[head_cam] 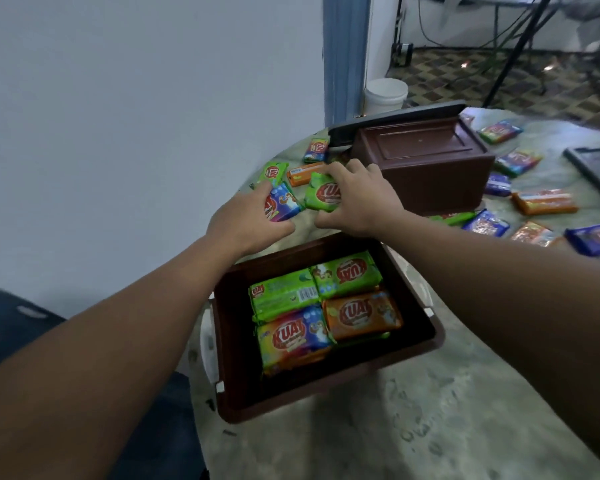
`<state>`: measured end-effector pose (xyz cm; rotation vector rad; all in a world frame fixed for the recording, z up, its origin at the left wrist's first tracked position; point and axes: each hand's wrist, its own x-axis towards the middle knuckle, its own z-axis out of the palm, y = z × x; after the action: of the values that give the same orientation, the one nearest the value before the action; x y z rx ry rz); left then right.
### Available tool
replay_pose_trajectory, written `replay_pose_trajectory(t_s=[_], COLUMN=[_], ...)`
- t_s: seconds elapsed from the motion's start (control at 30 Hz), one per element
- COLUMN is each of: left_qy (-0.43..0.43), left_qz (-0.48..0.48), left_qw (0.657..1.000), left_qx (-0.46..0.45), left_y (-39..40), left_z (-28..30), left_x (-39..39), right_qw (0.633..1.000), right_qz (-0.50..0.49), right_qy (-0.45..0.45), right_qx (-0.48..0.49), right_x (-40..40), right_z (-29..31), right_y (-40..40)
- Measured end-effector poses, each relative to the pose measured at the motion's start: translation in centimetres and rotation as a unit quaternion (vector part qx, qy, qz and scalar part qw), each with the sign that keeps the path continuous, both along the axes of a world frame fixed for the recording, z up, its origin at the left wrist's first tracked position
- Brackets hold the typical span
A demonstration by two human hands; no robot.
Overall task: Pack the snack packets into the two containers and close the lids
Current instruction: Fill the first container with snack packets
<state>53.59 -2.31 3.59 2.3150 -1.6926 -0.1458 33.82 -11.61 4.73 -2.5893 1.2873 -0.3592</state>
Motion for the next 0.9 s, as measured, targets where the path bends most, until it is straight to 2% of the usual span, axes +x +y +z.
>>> replay_pose_trajectory(t_s=[0.17, 0.43, 0.7, 0.83, 0.9], left_qy=[0.001, 0.013, 0.049, 0.073, 0.055], left_qz=[-0.021, -0.03, -0.047, -0.072, -0.066], left_qw=[1.0, 0.999, 0.995, 0.992, 0.994], left_qx=[-0.011, 0.005, 0.08, 0.075, 0.073], left_y=[3.3, 8.4, 11.9, 12.8, 12.9], left_z=[0.7, -0.1, -2.2, -3.6, -4.5], left_x=[-2.6, -5.9, -7.6, -8.3, -8.5], right_qw=[1.0, 0.999, 0.993, 0.987, 0.985], right_qz=[0.005, 0.035, 0.089, 0.116, 0.122], right_qy=[-0.011, 0.019, 0.07, 0.108, 0.121], right_qx=[0.018, 0.028, 0.022, 0.012, 0.004], right_x=[-3.0, -5.4, -7.3, -8.2, -8.4], right_z=[0.2, -1.6, -3.5, -4.3, -4.8], right_y=[2.6, 6.9, 9.3, 9.8, 10.2])
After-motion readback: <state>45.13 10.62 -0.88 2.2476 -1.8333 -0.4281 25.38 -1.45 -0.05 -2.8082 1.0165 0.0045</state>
